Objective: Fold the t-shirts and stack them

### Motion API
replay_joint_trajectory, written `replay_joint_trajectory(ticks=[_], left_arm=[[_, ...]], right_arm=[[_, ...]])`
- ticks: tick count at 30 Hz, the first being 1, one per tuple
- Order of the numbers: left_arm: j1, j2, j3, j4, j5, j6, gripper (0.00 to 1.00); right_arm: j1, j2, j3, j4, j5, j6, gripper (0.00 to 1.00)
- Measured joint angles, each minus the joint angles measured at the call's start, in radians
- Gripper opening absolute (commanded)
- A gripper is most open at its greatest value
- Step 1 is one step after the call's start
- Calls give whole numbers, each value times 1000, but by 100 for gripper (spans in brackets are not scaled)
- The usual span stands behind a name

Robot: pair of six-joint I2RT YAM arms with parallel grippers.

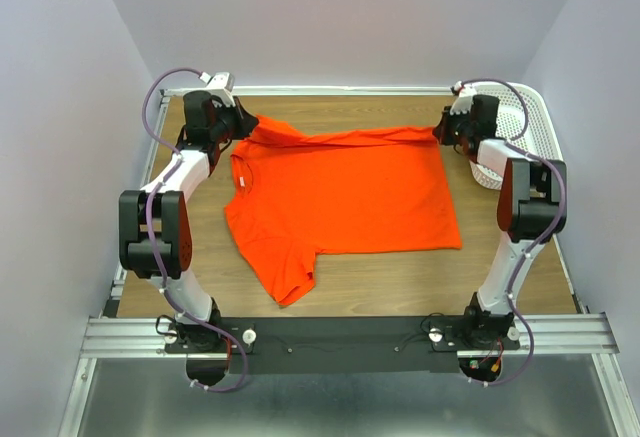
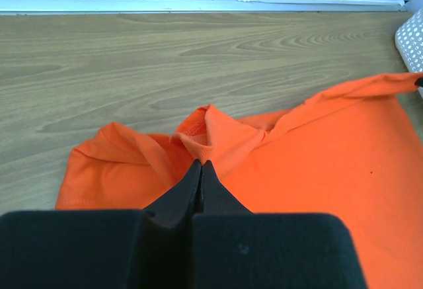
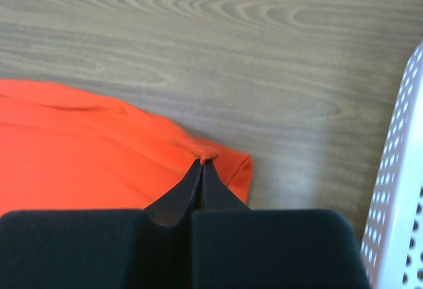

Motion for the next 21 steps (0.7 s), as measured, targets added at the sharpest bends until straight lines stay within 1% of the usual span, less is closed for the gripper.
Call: replay_joint_trajectory(ticks=[1, 2, 4, 5, 7, 11, 13, 17, 21], left_arm=[[0, 0, -2, 0, 0, 1, 0], [0, -1, -3, 0, 0, 2, 0], [0, -2, -9, -1, 0, 4, 0], [0, -2, -12, -1, 0, 5, 0], [0, -6, -20, -1, 0, 8, 0], [0, -19, -35, -4, 2, 11, 0], [-1, -21, -35, -4, 3, 13, 0], [-3, -34, -47, -8, 3, 19, 0], [-3, -67, -76, -16, 4, 26, 0]], right_arm=[[0, -13, -17, 0, 0, -7, 15], [0, -38, -41, -6, 2, -19, 35], [0, -81, -76, -19, 2, -51, 52], [0, -113, -99, -27, 5, -64, 54], [0, -188, -159, -35, 9, -97, 61], [0, -382, -278, -53, 18, -160, 62], [0, -427, -285, -55, 17, -176, 62], [0, -432, -273, -70, -3, -196, 62], [0, -374, -245, -131, -92, -199, 62]])
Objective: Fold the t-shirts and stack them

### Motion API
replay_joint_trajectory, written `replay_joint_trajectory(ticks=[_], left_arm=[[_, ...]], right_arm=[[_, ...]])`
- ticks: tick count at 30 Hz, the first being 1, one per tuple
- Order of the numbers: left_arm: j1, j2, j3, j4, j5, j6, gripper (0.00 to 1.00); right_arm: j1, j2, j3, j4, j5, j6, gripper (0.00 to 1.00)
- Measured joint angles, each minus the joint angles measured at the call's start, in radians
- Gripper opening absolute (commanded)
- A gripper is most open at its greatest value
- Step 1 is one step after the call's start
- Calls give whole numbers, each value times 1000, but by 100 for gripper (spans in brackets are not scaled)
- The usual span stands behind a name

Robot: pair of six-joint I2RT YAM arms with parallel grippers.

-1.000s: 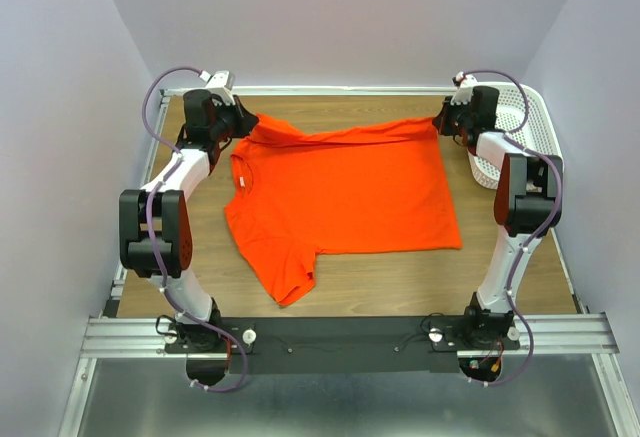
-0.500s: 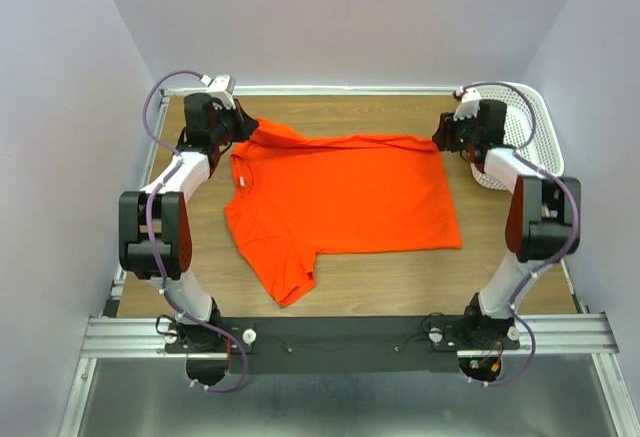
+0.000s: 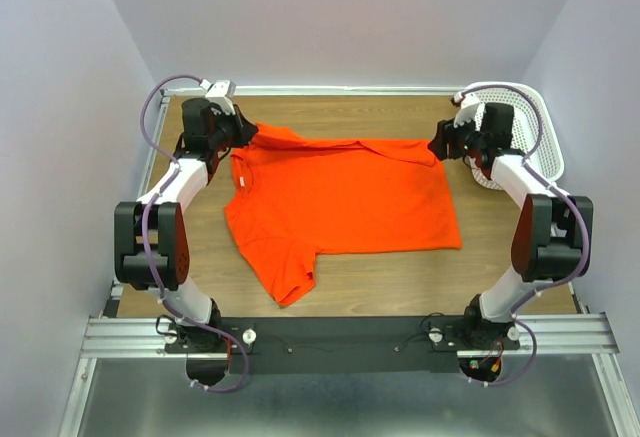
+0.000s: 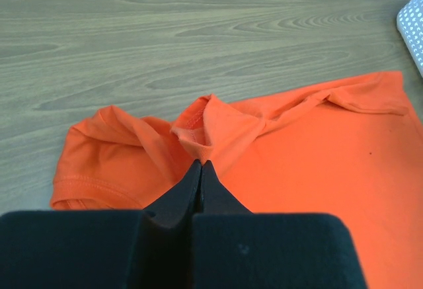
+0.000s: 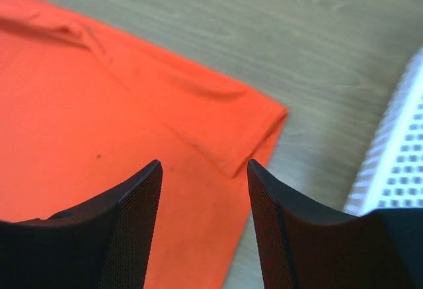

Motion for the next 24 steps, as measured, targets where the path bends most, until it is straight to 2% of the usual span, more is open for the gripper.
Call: replay_joint_trajectory(ticks=[8, 24], left_arm=[[-4, -51, -37, -10, 1, 14, 0], [-32, -94, -86, -54, -34, 45, 0]], right_arm=[[2, 51, 26, -97, -121, 1, 63], [3, 84, 41, -150, -178, -7, 64]])
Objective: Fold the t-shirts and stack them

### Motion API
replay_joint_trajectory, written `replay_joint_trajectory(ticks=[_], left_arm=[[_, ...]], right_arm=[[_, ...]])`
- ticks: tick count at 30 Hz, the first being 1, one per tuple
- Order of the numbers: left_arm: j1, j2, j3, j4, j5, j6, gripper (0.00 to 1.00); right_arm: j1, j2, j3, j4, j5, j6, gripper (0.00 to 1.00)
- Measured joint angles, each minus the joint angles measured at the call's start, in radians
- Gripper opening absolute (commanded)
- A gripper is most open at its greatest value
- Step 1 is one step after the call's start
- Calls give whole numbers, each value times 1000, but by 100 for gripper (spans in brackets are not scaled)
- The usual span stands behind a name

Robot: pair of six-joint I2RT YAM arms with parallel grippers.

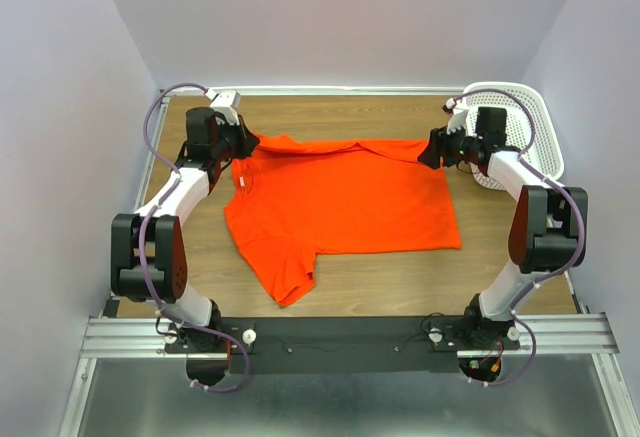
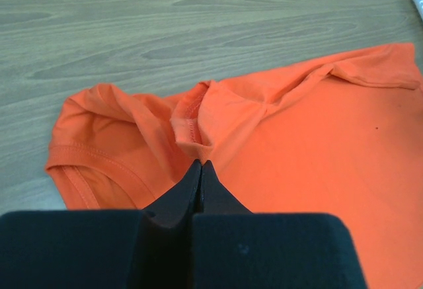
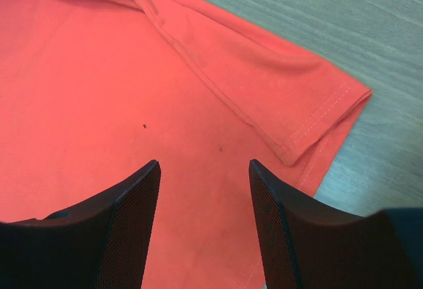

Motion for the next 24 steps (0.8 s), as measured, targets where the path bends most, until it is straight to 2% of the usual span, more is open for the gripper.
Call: replay_joint_trajectory(ticks=[16, 19, 20, 21, 24], left_arm=[[-29, -120, -89, -29, -47, -11, 0], [-35, -142, -116, -32, -47, -23, 29], [-37, -145, -124, -43, -46, -25, 34], [-40, -145, -129, -61, -45, -29, 56], [-44, -164, -159, -114, -45, -35, 96]], right_arm=[[0, 2, 6, -23, -14, 0, 64], [0, 4, 10, -28, -17, 0, 64], [0, 4, 11, -31, -17, 0, 64], [0, 5, 14, -31, -17, 0, 64], [0, 5, 17, -32, -20, -1, 65]])
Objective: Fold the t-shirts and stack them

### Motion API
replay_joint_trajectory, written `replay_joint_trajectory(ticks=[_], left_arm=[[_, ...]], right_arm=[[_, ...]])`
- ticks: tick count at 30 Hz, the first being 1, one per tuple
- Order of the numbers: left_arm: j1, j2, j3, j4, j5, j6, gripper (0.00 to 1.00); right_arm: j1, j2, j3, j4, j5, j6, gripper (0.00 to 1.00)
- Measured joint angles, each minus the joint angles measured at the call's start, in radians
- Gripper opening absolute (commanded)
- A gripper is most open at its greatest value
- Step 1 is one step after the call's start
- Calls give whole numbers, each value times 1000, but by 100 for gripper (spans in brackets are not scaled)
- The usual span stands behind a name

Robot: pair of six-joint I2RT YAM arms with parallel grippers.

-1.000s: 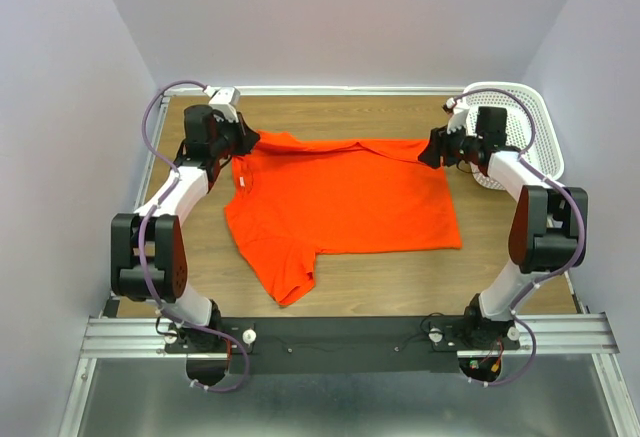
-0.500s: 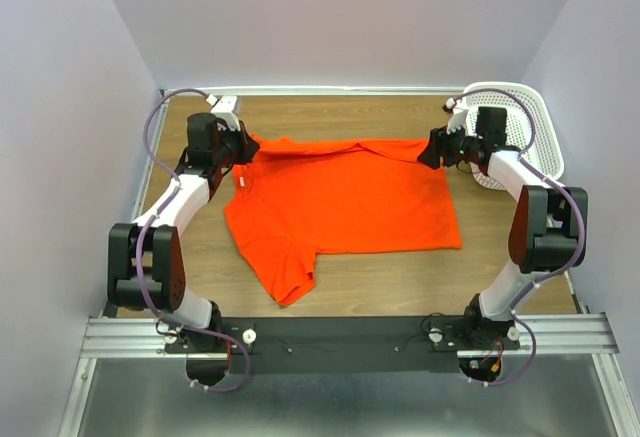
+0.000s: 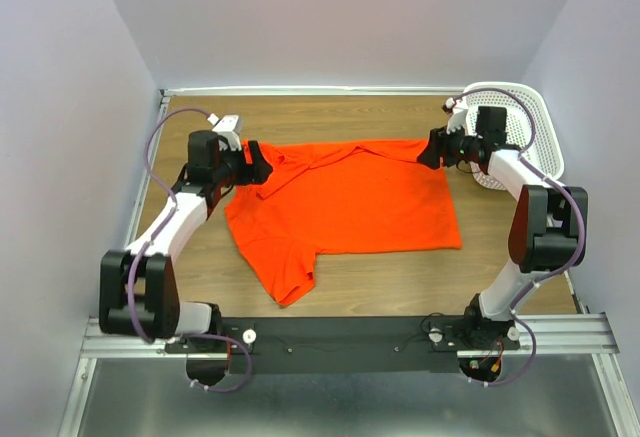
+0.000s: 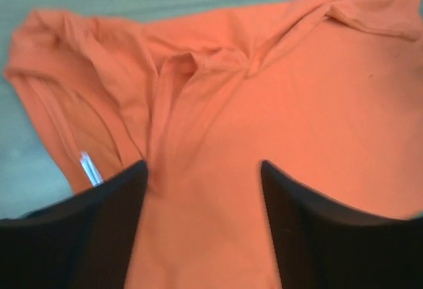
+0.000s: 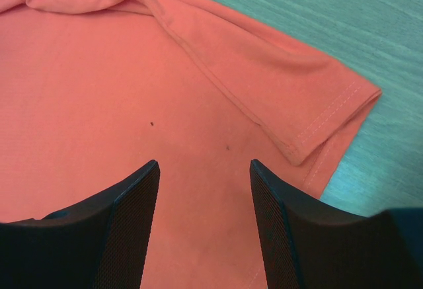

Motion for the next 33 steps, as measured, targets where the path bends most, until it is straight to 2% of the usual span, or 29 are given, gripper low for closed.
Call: replay_joint_trajectory(ticks=[3, 5, 7, 9, 12, 15, 18, 22, 29, 33], left_arm=[[0, -135, -51, -81, -80, -5, 98], [0, -235, -69, -80, -143, -12, 98], [2, -371, -76, -51, -196, -19, 93], [3, -396, -50, -23, -196, -19, 86], [-1, -249, 43, 7, -121, 6, 81], [-19, -40, 113, -6, -75, 44, 82], [-52, 159, 170, -76, -68, 89, 83], [-95, 336, 287, -148, -71, 146, 83], [-138, 509, 475, -202, -114, 217, 83], [-140, 562, 515, -227, -130, 238, 71]], right_arm=[[0, 0, 0, -8, -3, -6, 65], [0, 0, 2, -14, -5, -7, 65], [0, 2, 8, -20, -10, -7, 65], [0, 5, 19, -24, -17, -9, 65], [0, 11, 26, -26, -26, -10, 65], [0, 21, 30, -32, -35, -11, 65], [0, 27, 30, -51, -52, -18, 65], [0, 31, 30, -71, -69, -20, 65], [0, 43, 30, -77, -90, -26, 65], [0, 56, 30, -81, -97, -26, 65]])
